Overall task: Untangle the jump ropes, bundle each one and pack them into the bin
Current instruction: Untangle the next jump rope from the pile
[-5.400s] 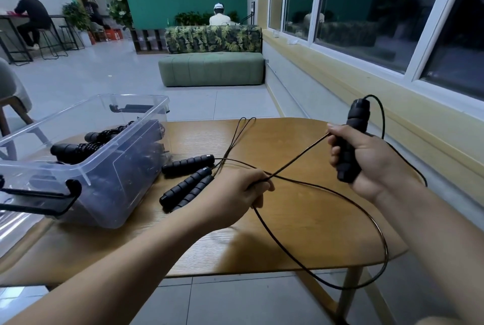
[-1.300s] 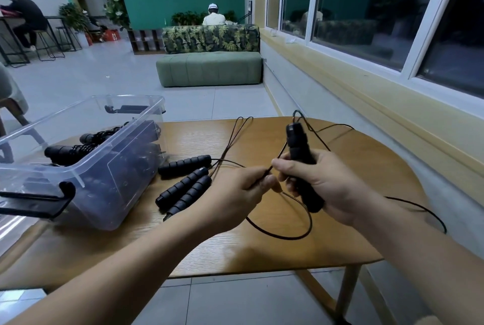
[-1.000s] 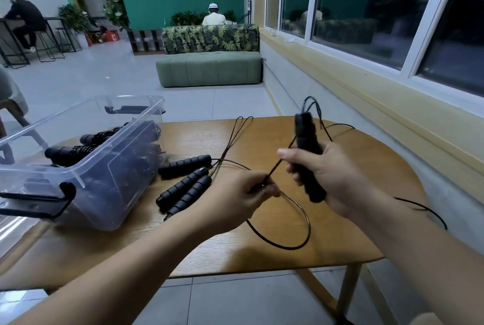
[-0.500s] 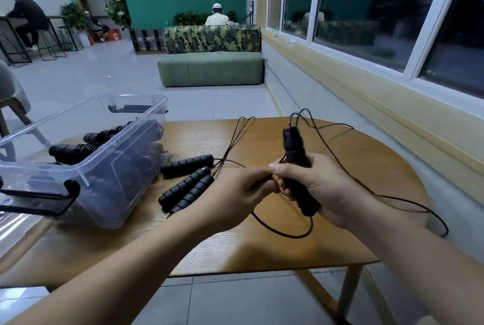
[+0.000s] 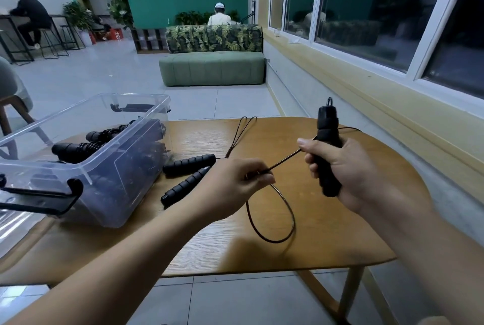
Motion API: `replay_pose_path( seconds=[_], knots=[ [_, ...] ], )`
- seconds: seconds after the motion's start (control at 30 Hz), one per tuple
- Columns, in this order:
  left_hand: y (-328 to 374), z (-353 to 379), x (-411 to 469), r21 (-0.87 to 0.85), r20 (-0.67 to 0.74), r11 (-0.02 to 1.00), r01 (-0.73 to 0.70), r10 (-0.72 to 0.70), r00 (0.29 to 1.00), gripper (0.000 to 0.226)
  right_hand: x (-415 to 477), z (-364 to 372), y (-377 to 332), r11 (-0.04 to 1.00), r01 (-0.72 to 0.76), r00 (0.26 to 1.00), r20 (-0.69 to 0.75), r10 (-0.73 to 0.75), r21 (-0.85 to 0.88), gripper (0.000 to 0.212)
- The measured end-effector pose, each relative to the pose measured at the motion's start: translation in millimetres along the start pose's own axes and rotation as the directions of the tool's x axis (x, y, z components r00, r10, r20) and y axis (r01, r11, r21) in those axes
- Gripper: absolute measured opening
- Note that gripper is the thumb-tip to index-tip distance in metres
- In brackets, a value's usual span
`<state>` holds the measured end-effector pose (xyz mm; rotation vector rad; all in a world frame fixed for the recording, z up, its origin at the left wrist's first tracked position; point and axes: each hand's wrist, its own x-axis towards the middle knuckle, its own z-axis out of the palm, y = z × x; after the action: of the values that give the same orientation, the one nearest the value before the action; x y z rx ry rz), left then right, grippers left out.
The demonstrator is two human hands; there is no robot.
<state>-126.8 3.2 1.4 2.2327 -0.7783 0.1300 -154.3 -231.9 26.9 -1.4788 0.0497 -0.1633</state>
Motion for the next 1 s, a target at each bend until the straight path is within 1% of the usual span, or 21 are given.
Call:
replay_pose_path(
  seconds=[0.1,0.27,0.37,0.43,0.5,0.53,0.57,0.67,0.73,0.8,0.87,0.93,1.0],
  knots=[
    [-1,0,1,0.007,0.031,1.0,0.012,-0.012,0.999,0.013,0,-3,-2,1.0,0.009,1.0,-0.008,-0.009,0.018,0.022],
    [-4,-2,0,0.04,0.045,0.998,0.045,-0.047,0.998,0.012,4,-9,-10,0.997,0.013,0.998,-0.064,-0.009,0.072,0.02],
    [-5,-2,-2,0.072,0.085,0.995,0.069,-0.075,0.994,0.008,2,-7,-9,0.998,0.02,0.999,-0.041,-0.017,0.053,0.02],
    [-2,2,-6,0.102,0.129,0.992,0.075,-0.088,0.988,0.016,-1,-2,-7,0.999,0.022,1.0,-0.01,-0.021,0.04,0.022],
    [3,8,-8,0.075,0.173,0.993,0.089,-0.101,0.98,0.03,-2,4,-3,0.999,0.012,1.0,0.021,-0.012,0.03,0.025],
    [6,13,-9,0.046,0.185,0.995,0.092,-0.099,0.978,0.033,-3,7,0,1.0,0.006,0.999,0.034,-0.007,0.023,0.027],
    [9,18,-9,0.023,0.185,0.996,0.087,-0.09,0.979,0.033,-4,11,2,1.0,0.002,0.999,0.049,-0.003,0.015,0.027],
    [21,35,-6,-0.052,0.113,0.997,0.049,-0.042,0.993,0.013,-6,21,8,1.0,-0.003,0.994,0.107,0.002,0.01,0.021],
    [24,42,-4,-0.11,0.075,0.992,0.06,-0.052,0.996,0.022,-6,24,10,1.0,-0.002,0.994,0.112,0.0,0.022,0.02],
    [22,46,-3,-0.172,0.054,0.98,0.099,-0.091,0.994,0.027,-2,20,10,1.0,0.013,0.997,0.07,-0.013,-0.001,0.022],
    [17,45,-3,-0.2,0.041,0.972,0.122,-0.117,0.992,0.028,3,11,6,0.999,0.026,1.0,-0.013,-0.027,-0.027,0.023],
    [15,41,-3,-0.166,0.043,0.975,0.145,-0.14,0.989,0.029,10,-1,-1,1.0,0.018,0.995,-0.102,-0.017,0.006,0.022],
    [12,38,-3,-0.164,0.048,0.974,0.158,-0.152,0.987,0.03,13,-11,-8,0.997,-0.021,0.992,-0.125,0.03,0.074,0.022]
  ],
)
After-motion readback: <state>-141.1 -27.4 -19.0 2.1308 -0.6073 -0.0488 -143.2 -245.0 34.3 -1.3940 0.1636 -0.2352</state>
